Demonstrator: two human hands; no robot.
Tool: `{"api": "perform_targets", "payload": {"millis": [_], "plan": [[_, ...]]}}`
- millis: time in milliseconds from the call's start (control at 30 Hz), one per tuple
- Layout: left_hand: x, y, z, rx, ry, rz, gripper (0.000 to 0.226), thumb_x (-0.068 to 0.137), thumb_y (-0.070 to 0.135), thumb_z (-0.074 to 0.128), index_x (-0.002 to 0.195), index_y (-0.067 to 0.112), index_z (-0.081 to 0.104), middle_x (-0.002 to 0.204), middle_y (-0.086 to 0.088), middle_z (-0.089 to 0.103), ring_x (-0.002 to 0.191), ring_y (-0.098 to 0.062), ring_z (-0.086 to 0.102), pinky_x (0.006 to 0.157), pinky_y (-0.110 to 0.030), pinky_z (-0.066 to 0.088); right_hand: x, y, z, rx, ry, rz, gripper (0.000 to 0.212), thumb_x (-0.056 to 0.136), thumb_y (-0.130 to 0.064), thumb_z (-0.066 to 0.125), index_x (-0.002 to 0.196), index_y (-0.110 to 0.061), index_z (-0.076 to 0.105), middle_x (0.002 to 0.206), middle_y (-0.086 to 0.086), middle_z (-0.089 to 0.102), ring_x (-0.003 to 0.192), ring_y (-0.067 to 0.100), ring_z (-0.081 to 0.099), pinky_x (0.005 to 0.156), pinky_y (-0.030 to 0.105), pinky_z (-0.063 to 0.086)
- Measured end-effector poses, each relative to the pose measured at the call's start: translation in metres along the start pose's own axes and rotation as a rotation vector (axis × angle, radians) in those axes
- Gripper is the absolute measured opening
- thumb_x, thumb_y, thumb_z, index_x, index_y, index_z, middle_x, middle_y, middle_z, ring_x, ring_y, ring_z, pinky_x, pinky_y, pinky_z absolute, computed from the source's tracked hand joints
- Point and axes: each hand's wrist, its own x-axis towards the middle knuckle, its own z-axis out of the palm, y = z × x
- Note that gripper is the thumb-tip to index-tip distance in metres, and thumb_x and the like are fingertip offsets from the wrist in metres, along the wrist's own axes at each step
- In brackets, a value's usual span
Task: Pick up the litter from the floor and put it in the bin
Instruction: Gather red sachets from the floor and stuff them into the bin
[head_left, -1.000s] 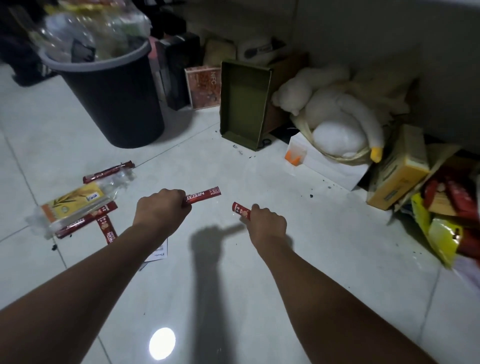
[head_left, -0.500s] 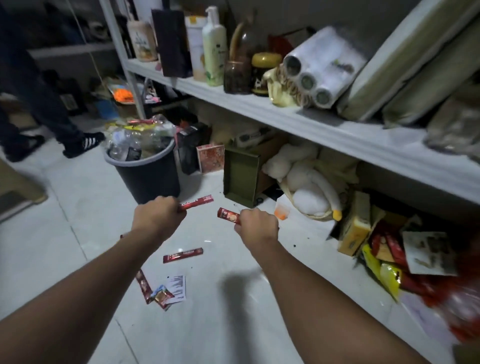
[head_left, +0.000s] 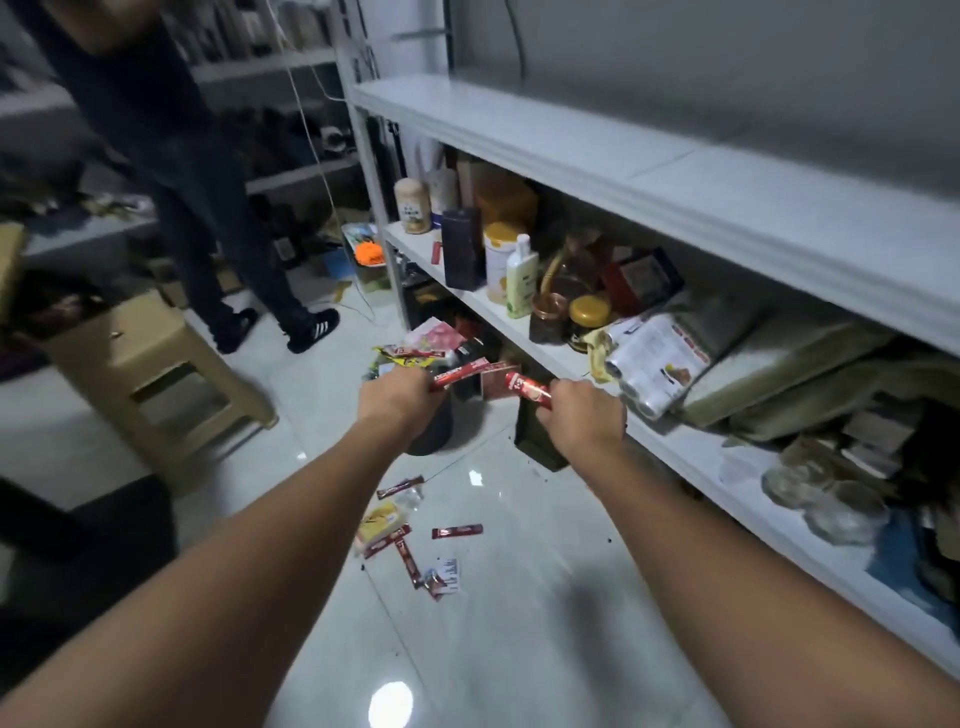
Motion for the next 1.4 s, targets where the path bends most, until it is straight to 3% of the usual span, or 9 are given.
{"api": "perform_targets", "payload": {"millis": [200,267,467,700,867,1000,1400], "plan": [[-0.041,-0.018,-0.14,0.001,-0.07,-0.039,0.036,0.097,0.041,0.041,0.1,0.012,0.061,0.092,-0.008,0.059,0.088,-0.027,0.059,0.065,-0.03,0.038,-0.049,-0.022,-0.131,-0.045,-0.091,0.008,0.028,0.094,-0.036,0.057,0.114,-0.016,0.063,0.111,0.006,0.067,0.102,0.022,0.065,0.079,0.03,0.049],[-0.049,-0.032,-0.176,0.003,-0.073,-0.058,0.034,0.096,0.04,0.044,0.1,0.011,0.062,0.095,-0.009,0.062,0.092,-0.028,0.061,0.065,-0.03,0.038,-0.058,-0.031,-0.17,-0.052,-0.094,0.016,0.029,0.095,-0.036,0.055,0.115,-0.016,0.062,0.113,0.006,0.066,0.105,0.024,0.064,0.08,0.03,0.048],[-0.065,-0.069,-0.235,0.009,-0.007,-0.053,0.032,0.096,0.031,0.046,0.103,0.006,0.064,0.097,-0.014,0.064,0.09,-0.032,0.061,0.068,-0.032,0.043,-0.071,-0.079,-0.23,-0.009,-0.017,0.017,0.03,0.095,-0.036,0.057,0.116,-0.015,0.062,0.112,0.007,0.066,0.104,0.025,0.064,0.078,0.031,0.047],[-0.08,-0.101,-0.233,0.08,0.002,-0.043,0.029,0.095,0.029,0.046,0.099,0.007,0.066,0.081,-0.007,0.054,0.077,-0.029,0.056,0.067,-0.03,0.043,-0.079,-0.131,-0.222,0.01,-0.01,-0.038,0.032,0.092,-0.041,0.059,0.112,-0.016,0.063,0.109,0.007,0.067,0.101,0.025,0.064,0.072,0.031,0.045],[-0.071,-0.122,-0.212,0.13,-0.042,-0.061,0.029,0.096,0.028,0.044,0.103,0.009,0.065,0.097,-0.011,0.065,0.088,-0.029,0.062,0.064,-0.028,0.041,-0.06,-0.134,-0.209,-0.011,-0.035,-0.053,0.033,0.092,-0.041,0.06,0.112,-0.015,0.063,0.108,0.008,0.067,0.1,0.025,0.064,0.07,0.029,0.043],[-0.031,-0.127,-0.203,0.149,-0.053,-0.102,0.03,0.097,0.028,0.041,0.102,0.01,0.064,0.095,-0.009,0.065,0.08,-0.026,0.058,0.063,-0.027,0.039,-0.016,-0.131,-0.199,-0.018,-0.041,-0.06,0.035,0.092,-0.042,0.06,0.113,-0.014,0.062,0.107,0.008,0.066,0.099,0.025,0.064,0.068,0.029,0.041],[0.124,-0.113,-0.187,-0.037,-0.094,-0.241,0.031,0.095,0.036,0.047,0.111,0.013,0.059,0.105,-0.009,0.064,0.096,-0.027,0.062,0.079,-0.033,0.051,0.173,-0.158,-0.179,-0.015,-0.11,-0.192,0.035,0.093,-0.043,0.057,0.112,-0.015,0.061,0.11,0.008,0.066,0.103,0.026,0.063,0.078,0.032,0.048]]}}
